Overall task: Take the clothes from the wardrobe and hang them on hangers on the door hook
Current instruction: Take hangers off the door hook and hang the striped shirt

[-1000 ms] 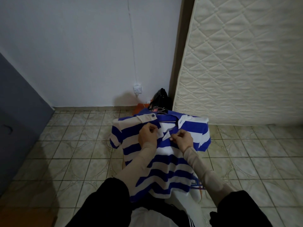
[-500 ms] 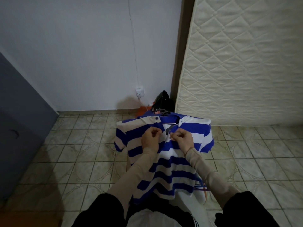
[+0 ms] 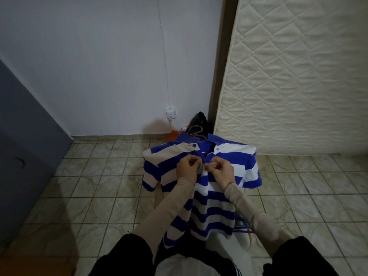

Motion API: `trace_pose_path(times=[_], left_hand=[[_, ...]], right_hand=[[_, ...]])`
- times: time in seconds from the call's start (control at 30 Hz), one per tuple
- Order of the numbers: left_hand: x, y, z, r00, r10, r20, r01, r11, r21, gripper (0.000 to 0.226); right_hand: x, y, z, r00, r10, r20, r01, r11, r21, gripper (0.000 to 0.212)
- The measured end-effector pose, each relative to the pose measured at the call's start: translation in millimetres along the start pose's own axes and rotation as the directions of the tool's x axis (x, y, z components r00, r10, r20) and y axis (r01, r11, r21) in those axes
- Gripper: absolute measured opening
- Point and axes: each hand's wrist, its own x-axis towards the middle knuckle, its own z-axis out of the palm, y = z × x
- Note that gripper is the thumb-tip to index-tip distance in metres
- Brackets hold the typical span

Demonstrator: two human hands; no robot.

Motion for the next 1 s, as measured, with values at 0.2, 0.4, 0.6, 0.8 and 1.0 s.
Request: trace_pose_path(times=[0.2,0.4,0.6,0.8,1.0], left_hand=[[2,-4,0,0.999,-0.033,0.013,0.034,0.999,-0.036,0.008],[4,-8,0,0.996,-0.084,0.019,0.086,0.987,-0.136,0.011],[1,-12,2,0.996,-0.072,0.048,0.081,0.969,-0.234,0.017],[3,-12,0,0.996,-0.055,0.073,0.068,0.979,-0.190,0.022],[5,-11,-3,0.996,-0.039,0.082,0.051,0.987,-0.151,0.020]], right_hand=[[4,0,-1,0.998,-0.005,0.070,0.005,1.000,0.001,0.025],[8,4,-3,0.989,-0.008,0.145,0.003,0.999,0.038,0.017],[14,11,-3,0.993,-0.009,0.115,0.006,1.000,0.022,0.016],[16,10,-1,0.997,-0.011,0.074,0.013,1.000,-0.027,0.013],[18,13,0,0.996,0.017,0.086,-0.020,0.999,0.037,0.007]])
